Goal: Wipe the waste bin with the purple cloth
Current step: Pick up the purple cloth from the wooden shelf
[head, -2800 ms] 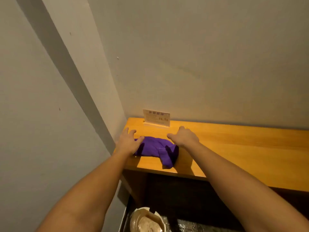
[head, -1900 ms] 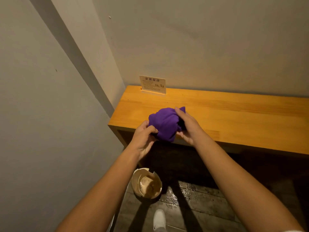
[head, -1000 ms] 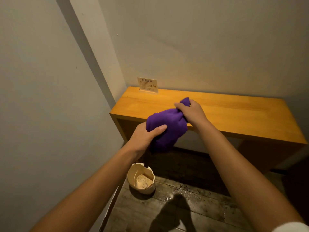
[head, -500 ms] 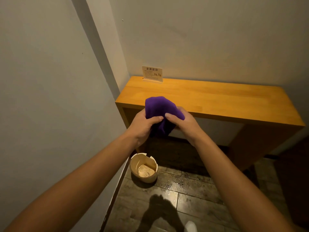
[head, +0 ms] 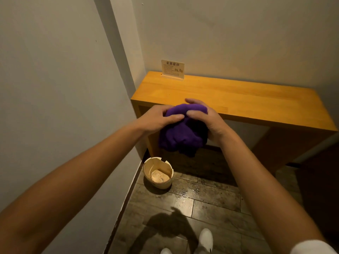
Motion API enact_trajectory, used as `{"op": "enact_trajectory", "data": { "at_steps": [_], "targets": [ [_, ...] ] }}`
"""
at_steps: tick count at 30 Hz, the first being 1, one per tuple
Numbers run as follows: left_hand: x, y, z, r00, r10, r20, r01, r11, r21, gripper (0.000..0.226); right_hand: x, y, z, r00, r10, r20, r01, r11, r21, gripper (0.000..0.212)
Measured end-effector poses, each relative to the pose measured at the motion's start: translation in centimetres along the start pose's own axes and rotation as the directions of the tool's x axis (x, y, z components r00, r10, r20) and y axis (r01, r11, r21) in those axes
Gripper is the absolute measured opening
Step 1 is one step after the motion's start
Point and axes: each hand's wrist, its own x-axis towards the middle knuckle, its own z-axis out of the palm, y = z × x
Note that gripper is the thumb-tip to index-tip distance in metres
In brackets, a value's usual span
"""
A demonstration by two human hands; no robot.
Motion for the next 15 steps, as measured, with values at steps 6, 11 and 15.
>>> {"op": "enact_trajectory", "data": {
  "at_steps": [6, 11, 15],
  "targets": [
    [0.1, -1.9, 1.6, 0.997, -0.079, -0.012, 0.073, 0.959, -0.272, 0.025, -2.0, 5.4, 0.2, 0.996, 0.087, 0.028, -0.091, 0.913, 0.399, 0.103],
    [0.9, -5.5, 3.9, 0.967, -0.245, -0.076, 0.194, 0.892, -0.409, 0.018, -2.1, 9.5, 0.4, 0.988, 0.124, 0.096, -0.153, 0.896, 0.417, 0.077],
    [2.3, -10.3, 3.6, 0.980, -0.165, -0.113, 0.172, 0.983, 0.056, 0.012, -0.1, 13.3, -0.2, 0.954, 0.265, -0.142, -0.213, 0.929, 0.304, 0.059]
  ]
}}
